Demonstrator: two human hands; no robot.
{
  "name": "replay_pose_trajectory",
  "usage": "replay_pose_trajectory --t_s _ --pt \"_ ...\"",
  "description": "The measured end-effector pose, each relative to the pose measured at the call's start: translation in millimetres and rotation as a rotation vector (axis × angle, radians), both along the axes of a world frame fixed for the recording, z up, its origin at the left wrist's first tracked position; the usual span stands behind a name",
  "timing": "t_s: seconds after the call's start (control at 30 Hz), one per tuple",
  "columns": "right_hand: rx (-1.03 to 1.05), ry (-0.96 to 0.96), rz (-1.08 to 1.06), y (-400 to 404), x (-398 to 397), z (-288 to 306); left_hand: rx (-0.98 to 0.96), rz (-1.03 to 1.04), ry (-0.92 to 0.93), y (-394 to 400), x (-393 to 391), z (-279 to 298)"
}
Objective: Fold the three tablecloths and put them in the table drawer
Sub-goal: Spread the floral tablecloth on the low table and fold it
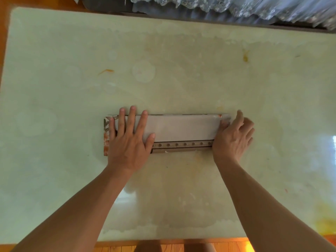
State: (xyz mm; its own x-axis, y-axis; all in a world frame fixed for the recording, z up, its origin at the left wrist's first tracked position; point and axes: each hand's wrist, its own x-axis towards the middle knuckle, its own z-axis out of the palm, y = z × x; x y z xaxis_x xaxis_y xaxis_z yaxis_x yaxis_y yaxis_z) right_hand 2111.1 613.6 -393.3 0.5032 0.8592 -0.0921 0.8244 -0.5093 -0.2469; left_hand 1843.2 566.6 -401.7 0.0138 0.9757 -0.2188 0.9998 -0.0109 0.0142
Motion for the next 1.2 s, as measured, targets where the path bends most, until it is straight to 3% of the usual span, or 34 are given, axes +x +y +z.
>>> replay_pose_trajectory --t_s 0.07,0.17,0.2,0.27,0.4,0.53,0.7,1.0,1.07,1.2 --pt "0.067 -0.044 0.096 -0.2 -14.3 8.7 -0.010 0.000 -0.006 -0.4 0.3 1.3" --pt "0.195 0.074 0.613 -6.7 -79.8 18.8 0.005 0.009 -0.002 -0.9 -0.6 1.5" --pt "0.114 0.105 0.794 -10.5 -105.9 16.5 0.013 0.022 -0.017 -1.0 -0.9 1.1" --pt "-0.063 0.089 0.939 -14.4 -139.1 5.8 0.051 0.034 -0.063 -0.5 -3.2 -0.7" --pt "-0.169 -0.044 1.022 -7.0 -90.5 -9.5 0.076 -0.010 -0.030 -1.5 -7.9 -4.8" --pt "-0.215 -0.191 0.934 -3.4 -10.3 -8.0 0.036 -0.018 -0.010 -1.5 -6.1 -1.9" --pt "-0.197 -0.047 0.513 12.9 44.7 -11.5 0.029 -0.038 -0.011 -0.5 -6.6 -1.9" --pt "-0.298 -0.156 0.514 13.2 43.3 -1.4 -0.001 -0.105 -0.052 -17.0 -35.8 -1.2" --pt "-0.267 -0.177 0.582 13.5 33.9 4.2 0.020 -0.113 -0.052 -20.5 -44.3 -3.8" --pt "-0.195 -0.155 1.018 32.2 26.7 17.2 -0.010 -0.118 -0.041 -15.2 -40.8 -7.6"
